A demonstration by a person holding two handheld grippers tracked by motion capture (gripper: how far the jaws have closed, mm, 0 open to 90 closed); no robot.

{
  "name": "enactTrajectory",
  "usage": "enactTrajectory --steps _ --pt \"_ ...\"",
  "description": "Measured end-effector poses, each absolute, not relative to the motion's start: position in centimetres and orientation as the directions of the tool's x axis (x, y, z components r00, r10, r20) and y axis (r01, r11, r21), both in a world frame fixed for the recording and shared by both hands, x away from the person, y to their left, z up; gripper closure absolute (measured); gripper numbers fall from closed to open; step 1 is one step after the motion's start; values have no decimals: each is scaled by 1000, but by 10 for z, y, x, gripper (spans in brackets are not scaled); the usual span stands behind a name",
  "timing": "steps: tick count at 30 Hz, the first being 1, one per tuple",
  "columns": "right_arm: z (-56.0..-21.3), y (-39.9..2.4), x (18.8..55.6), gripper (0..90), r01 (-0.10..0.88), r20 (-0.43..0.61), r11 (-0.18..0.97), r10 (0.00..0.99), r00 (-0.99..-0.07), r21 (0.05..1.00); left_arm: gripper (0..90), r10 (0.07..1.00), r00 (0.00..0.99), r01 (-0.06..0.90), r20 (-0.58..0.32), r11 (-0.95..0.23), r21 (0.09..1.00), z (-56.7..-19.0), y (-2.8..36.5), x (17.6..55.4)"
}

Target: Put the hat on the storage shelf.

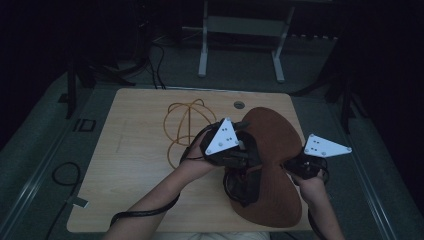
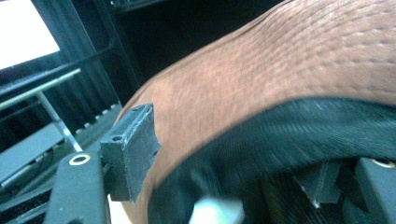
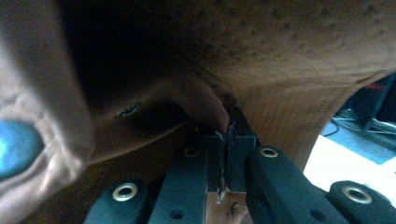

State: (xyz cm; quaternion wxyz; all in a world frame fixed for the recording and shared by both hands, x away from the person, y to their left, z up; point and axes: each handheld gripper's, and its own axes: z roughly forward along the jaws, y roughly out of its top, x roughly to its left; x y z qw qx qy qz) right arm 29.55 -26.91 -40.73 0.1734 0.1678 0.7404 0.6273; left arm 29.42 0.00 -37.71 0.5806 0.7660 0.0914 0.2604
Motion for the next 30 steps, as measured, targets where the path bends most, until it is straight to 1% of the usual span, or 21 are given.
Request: enactTrajectory --steps 5,7,11,20,23,24,27,30 --pt "-404 -275 296 878 30 -43 142 485 -873 989 289 473 833 -139 286 -322 936 -376 9 295" --pt "-402 -280 296 877 29 -37 124 495 -868 992 290 505 819 -120 273 -316 941 -377 19 296" --pt "-397 -287 299 877 28 -28 101 515 -857 994 290 542 799 -101 261 -308 946 -380 35 296" --pt "-384 -292 311 877 27 -12 63 543 -840 998 265 589 778 -57 219 -280 958 -386 71 286" --pt "-378 -292 318 877 20 -15 57 553 -833 998 235 609 769 -33 196 -269 963 -391 85 281" --pt "-376 -292 321 877 21 -14 56 557 -831 998 210 615 766 -24 188 -265 964 -393 89 280" --pt "-370 -291 330 877 22 -9 48 563 -826 999 165 635 747 -19 196 -274 961 -400 102 275" --pt "-364 -288 338 877 17 -14 49 573 -819 999 134 661 729 1 178 -260 966 -406 116 271"
